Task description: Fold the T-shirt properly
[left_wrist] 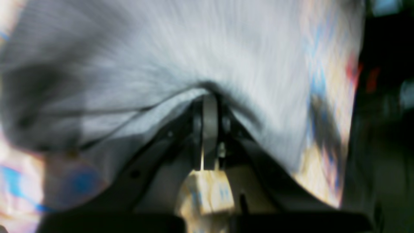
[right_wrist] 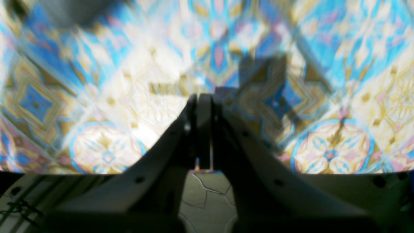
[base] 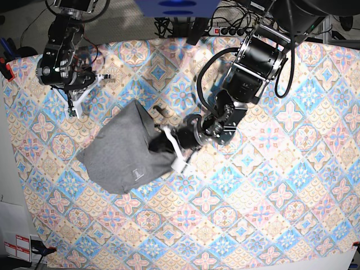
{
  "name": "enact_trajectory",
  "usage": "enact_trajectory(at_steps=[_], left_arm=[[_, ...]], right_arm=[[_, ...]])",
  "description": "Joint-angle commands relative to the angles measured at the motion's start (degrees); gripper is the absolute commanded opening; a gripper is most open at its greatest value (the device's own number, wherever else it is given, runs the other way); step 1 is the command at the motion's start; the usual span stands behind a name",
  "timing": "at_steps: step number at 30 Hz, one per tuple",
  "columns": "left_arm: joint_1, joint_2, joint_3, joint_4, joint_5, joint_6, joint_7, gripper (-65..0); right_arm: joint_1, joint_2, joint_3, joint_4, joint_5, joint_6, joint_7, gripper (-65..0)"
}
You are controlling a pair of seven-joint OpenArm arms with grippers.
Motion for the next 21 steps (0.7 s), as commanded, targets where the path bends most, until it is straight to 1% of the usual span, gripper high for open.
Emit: enact_trajectory(at_steps=[1,3,6,12,14,15,16,19,21], left_arm=[[-1.45,0.31,-1.51,0.70,-0.62,-0.58,-1.83,-65.0],[-1.80,1.10,-2.91,0.70,-0.62,-0.58,-2.10,-65.0],[-3.47,1.36,-5.46,0.61,-0.62,-0.58,-2.10,-65.0],[-6.81,1.45,-12.93,-0.18,-0.71,-0.58,-2.10,-65.0],[-7.34,1.36,-13.90,-0.36,-0.71,-0.58,-1.30,-65.0],[-7.43,1.10,-13.90,-0.36,-0.71,-0.58,0.10,-65.0],[-7.25,0.66,-13.90,-0.36,-0.71,-0.58,2.30,-65.0],[-6.20,-3.56,-13.73,-0.18,-0.71,-0.58,8.98,-65.0],[-4.44,-5.67,-13.73,0.61,-0.44,-0.58,11.00,-65.0]], right_arm=[[0.63,0.43,0.03,1.09,0.23,-0.06,1.25,-64.8],[-0.07,0.43,0.03,1.09,0.23,-0.06,1.34,-64.8],[-0.16,0.43,-0.24,1.09,0.23,-0.06,1.34,-64.8],[-0.16,0.43,-8.06,1.18,0.23,-0.06,1.34,-64.8],[0.10,0.60,-10.52,1.18,0.14,-0.06,1.34,-64.8],[0.37,0.69,-11.40,1.18,0.14,-0.06,1.43,-64.8],[0.98,0.69,-12.02,1.18,0.14,-0.06,1.43,-64.8],[3.62,0.69,-12.72,0.65,0.14,-0.06,1.43,-64.8],[5.99,0.69,-12.63,0.47,0.23,-0.06,1.34,-64.8]])
